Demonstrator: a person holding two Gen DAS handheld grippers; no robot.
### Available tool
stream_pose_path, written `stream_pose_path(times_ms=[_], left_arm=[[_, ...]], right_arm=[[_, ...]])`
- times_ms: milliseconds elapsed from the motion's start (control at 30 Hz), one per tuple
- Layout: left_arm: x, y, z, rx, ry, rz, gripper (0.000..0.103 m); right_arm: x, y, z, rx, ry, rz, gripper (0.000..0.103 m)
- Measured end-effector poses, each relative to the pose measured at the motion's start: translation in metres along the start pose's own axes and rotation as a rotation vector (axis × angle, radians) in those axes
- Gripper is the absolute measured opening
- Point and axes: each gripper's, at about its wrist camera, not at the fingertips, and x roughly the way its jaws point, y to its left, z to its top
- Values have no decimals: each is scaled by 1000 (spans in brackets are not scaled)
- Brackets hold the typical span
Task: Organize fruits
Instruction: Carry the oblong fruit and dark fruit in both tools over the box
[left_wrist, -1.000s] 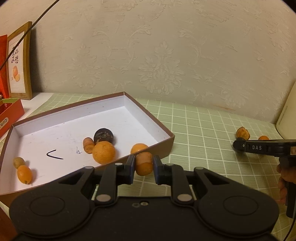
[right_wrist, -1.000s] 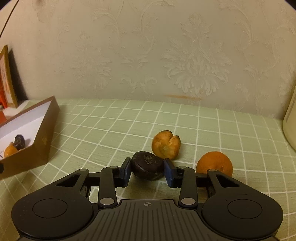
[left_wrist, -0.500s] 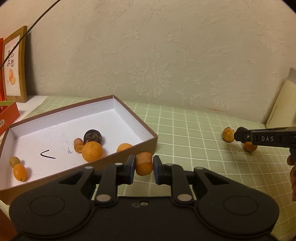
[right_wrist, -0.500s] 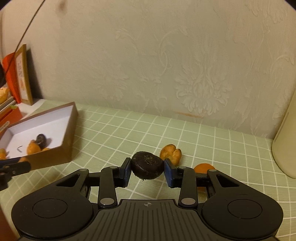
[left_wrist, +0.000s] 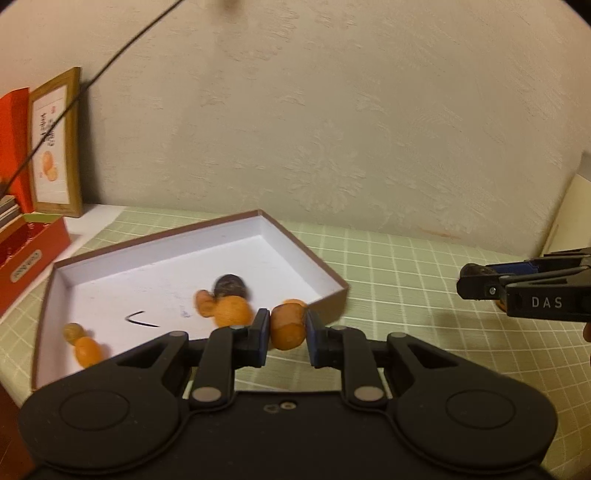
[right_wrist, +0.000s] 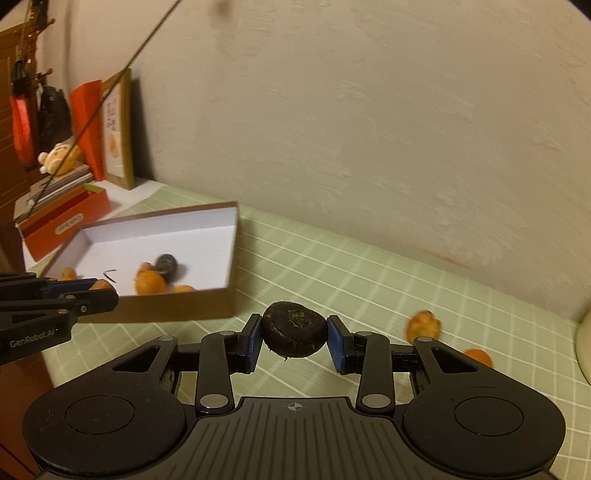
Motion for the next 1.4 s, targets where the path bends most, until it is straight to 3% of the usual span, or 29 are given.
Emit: stream_pose_path(times_ms=[900, 1400], left_arm=[[-14, 107, 3, -175, -33, 161, 11], [-1, 134, 4, -209, -38, 220, 11]], right_arm=[[49, 83, 35, -59, -54, 110, 38], [85, 107, 48, -72, -77, 124, 38]])
